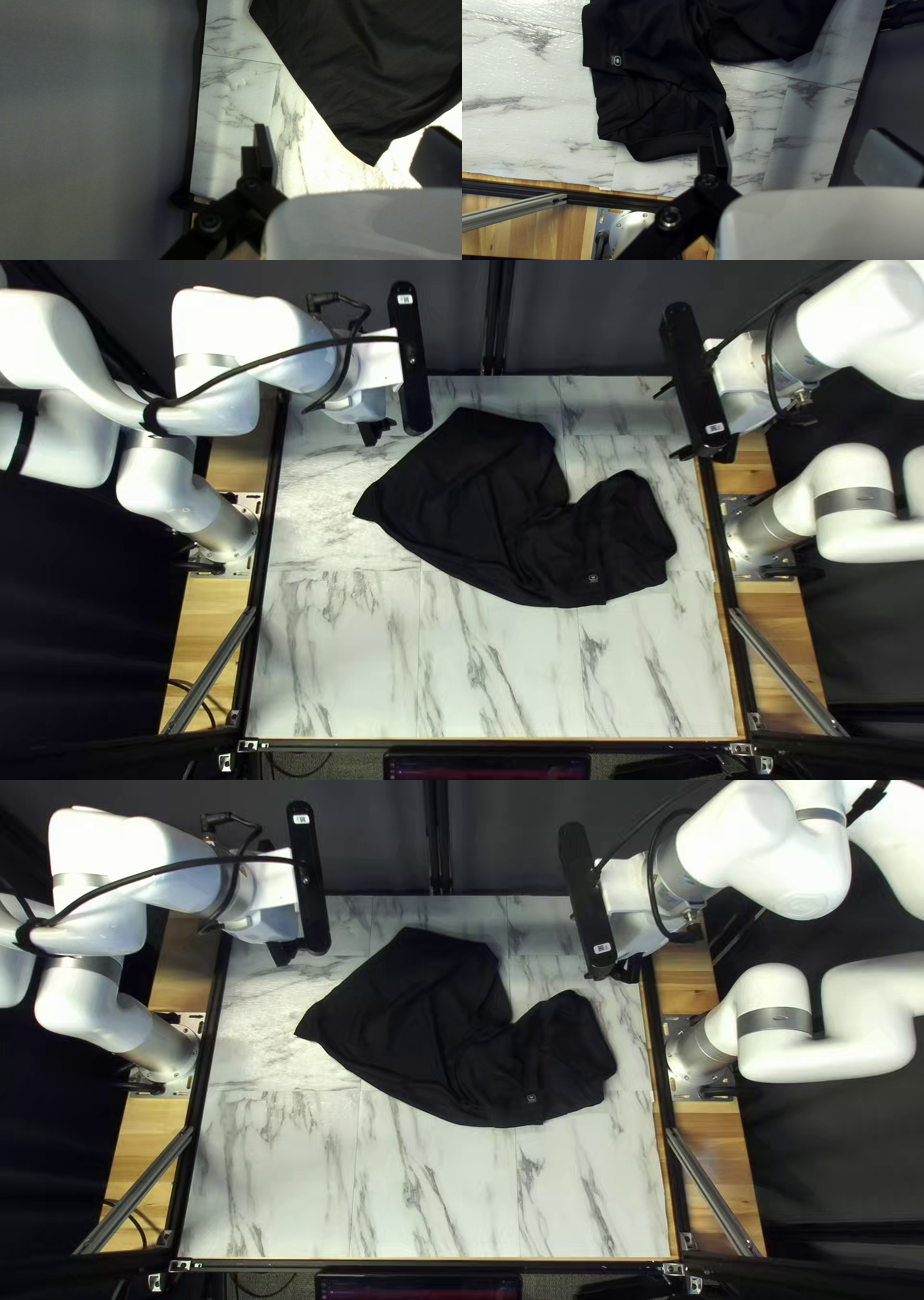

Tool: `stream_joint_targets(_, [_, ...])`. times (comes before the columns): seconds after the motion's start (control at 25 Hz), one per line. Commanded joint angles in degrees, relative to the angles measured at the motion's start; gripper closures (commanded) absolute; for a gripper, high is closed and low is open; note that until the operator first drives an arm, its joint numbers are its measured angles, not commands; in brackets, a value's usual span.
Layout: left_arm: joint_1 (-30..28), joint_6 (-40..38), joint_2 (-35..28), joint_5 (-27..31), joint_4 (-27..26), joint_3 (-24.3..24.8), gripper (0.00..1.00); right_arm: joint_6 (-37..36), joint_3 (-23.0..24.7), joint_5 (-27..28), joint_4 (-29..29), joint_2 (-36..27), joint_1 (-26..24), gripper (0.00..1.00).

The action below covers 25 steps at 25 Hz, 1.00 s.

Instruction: Fold t-shirt

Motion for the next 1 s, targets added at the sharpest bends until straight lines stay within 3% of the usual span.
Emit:
stream_joint_targets(0.04, [0.0, 0.0, 0.0, 0.0, 0.0, 0.0, 0.00, 0.0, 0.0, 0.0, 0.0, 0.0, 0.0, 0.00])
stream_joint_targets(0.4, [0.0, 0.0, 0.0, 0.0, 0.0, 0.0, 0.00, 0.0, 0.0, 0.0, 0.0, 0.0, 0.0, 0.00])
stream_joint_targets(0.64, [0.0, 0.0, 0.0, 0.0, 0.0, 0.0, 0.00, 4.0, 0.9, -2.8, -1.5, 3.0, 3.1, 0.00])
stream_joint_targets(0.92, [0.0, 0.0, 0.0, 0.0, 0.0, 0.0, 0.00, 10.8, 8.8, -12.2, -3.3, 4.1, 6.7, 0.00])
stream_joint_targets(1.0, [0.0, 0.0, 0.0, 0.0, 0.0, 0.0, 0.00, 14.0, 13.0, -18.3, -3.9, 5.4, 8.6, 0.00])
